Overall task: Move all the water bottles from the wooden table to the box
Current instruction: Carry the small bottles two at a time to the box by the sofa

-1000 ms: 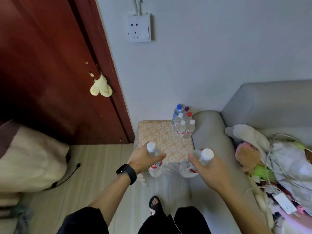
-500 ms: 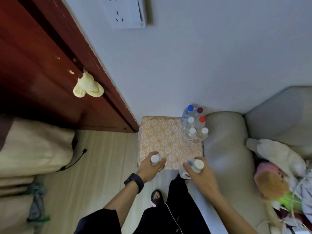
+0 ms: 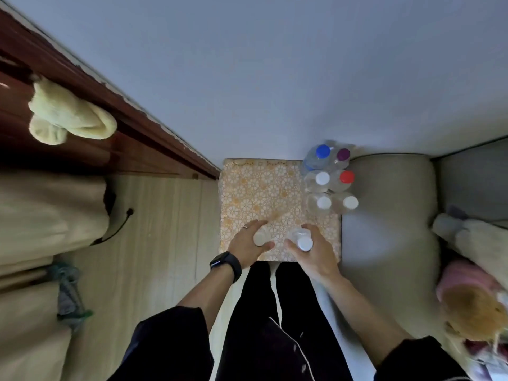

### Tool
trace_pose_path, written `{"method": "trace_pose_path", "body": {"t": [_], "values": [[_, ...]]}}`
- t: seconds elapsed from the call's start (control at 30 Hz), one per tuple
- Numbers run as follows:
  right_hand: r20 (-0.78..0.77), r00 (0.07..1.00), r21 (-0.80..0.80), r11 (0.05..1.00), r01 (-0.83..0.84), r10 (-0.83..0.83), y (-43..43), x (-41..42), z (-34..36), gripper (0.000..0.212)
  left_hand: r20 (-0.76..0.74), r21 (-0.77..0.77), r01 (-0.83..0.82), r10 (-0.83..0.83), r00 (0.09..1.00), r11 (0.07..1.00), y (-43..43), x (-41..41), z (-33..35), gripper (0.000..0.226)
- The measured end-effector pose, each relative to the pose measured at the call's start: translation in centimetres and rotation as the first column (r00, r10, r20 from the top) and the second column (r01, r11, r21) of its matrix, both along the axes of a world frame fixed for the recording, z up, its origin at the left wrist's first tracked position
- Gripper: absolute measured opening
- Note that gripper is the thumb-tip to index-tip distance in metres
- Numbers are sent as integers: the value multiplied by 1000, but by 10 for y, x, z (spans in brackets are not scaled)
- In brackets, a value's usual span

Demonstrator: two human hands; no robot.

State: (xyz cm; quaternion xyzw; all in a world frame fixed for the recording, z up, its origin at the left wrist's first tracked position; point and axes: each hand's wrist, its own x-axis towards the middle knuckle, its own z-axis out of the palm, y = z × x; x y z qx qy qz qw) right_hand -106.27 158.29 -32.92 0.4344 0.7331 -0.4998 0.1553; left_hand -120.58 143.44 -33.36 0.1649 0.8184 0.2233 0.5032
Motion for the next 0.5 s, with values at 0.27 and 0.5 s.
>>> {"method": "trace_pose_path", "body": {"t": [0.27,0.5], "values": [[51,995,1,996,86,-86,-22,-16,-35,70,-27,18,101,-100,995,995,-13,-1,-33,64],[51,997,78,995,-54,50,-17,-18,-37,83,-34,55,-2,4,999,998,-28,3,-32,91]]}}
